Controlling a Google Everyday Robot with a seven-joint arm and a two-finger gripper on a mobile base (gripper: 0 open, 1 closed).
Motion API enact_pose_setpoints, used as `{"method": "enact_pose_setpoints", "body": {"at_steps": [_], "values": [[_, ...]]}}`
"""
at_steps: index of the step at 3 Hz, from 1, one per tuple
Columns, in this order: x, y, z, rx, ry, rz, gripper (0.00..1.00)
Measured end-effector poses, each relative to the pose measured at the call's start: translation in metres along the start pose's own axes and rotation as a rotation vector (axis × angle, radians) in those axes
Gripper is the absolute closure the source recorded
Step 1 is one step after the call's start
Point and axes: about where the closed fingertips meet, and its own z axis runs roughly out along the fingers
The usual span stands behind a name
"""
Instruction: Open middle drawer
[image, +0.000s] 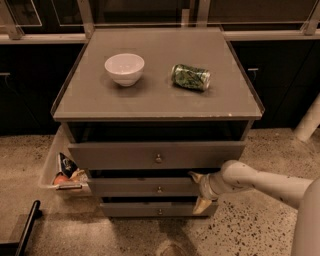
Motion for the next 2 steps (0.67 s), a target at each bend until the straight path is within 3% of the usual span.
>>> {"method": "enact_pose_setpoints", "body": {"at_steps": [2], "values": [[-0.0005,0.0050,-0.0067,-0.002,-0.008,0.003,0.65]]}}
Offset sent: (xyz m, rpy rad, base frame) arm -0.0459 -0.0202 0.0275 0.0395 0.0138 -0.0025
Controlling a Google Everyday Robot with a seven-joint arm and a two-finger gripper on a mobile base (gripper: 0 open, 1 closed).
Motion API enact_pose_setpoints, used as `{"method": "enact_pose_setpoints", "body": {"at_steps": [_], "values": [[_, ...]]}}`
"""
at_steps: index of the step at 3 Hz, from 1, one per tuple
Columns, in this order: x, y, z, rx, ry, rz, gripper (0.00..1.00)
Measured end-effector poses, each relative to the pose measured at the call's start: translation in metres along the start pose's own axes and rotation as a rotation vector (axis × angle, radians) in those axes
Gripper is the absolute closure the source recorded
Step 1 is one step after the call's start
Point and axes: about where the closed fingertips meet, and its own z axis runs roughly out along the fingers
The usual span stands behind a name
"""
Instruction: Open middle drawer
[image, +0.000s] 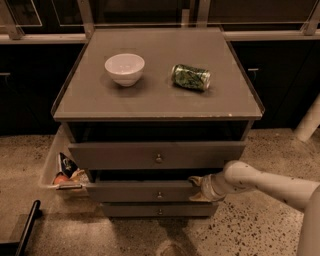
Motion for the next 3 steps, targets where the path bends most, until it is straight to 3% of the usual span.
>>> {"method": "enact_pose_setpoints", "body": {"at_steps": [1,2,3], "values": [[-0.0048,0.0007,-0.0095,0.010,-0.008,0.003,0.88],[-0.0048,0.0007,-0.0095,0.010,-0.008,0.003,0.86],[-0.0048,0.0007,-0.0094,0.010,-0.008,0.003,0.62]]}}
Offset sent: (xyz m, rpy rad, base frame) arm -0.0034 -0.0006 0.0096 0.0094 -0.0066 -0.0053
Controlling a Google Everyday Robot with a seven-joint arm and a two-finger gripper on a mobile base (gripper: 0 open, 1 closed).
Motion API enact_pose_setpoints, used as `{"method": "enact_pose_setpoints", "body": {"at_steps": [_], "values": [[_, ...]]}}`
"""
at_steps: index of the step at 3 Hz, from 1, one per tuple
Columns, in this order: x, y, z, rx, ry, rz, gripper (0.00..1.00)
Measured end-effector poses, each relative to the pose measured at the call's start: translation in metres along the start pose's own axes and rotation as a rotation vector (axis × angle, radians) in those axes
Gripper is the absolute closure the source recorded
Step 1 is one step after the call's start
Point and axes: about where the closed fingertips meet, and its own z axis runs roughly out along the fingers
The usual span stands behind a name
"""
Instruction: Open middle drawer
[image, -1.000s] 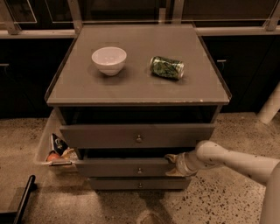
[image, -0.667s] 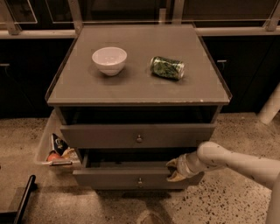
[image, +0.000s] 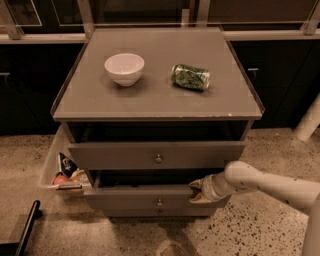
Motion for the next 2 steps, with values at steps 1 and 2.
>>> {"method": "enact_pose_setpoints", "body": {"at_steps": [1,2], "values": [[-0.0002,-0.0059,0.0041,-0.016,0.000,0.007,0.39],[-0.0019,-0.0082,0.0026,-0.037,-0.037,0.013,0.17]]}}
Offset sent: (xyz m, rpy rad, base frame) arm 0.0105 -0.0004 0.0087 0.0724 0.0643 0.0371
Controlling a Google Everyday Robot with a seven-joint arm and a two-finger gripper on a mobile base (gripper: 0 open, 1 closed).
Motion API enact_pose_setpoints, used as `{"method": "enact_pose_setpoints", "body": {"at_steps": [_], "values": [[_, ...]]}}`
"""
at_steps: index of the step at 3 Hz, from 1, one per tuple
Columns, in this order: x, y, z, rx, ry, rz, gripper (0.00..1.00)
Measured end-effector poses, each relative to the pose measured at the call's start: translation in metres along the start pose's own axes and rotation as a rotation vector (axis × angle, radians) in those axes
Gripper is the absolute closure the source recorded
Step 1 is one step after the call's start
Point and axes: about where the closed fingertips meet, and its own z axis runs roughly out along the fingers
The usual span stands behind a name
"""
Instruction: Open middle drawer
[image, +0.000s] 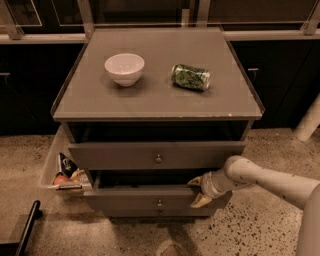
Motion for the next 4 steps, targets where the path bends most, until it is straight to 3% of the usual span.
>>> {"method": "enact_pose_setpoints", "body": {"at_steps": [1,4], "values": [[0.001,0.016,-0.008,-0.008,-0.019,0.002,0.27],[0.002,0.069,-0.036,0.021,-0.073,0.030,0.96]]}}
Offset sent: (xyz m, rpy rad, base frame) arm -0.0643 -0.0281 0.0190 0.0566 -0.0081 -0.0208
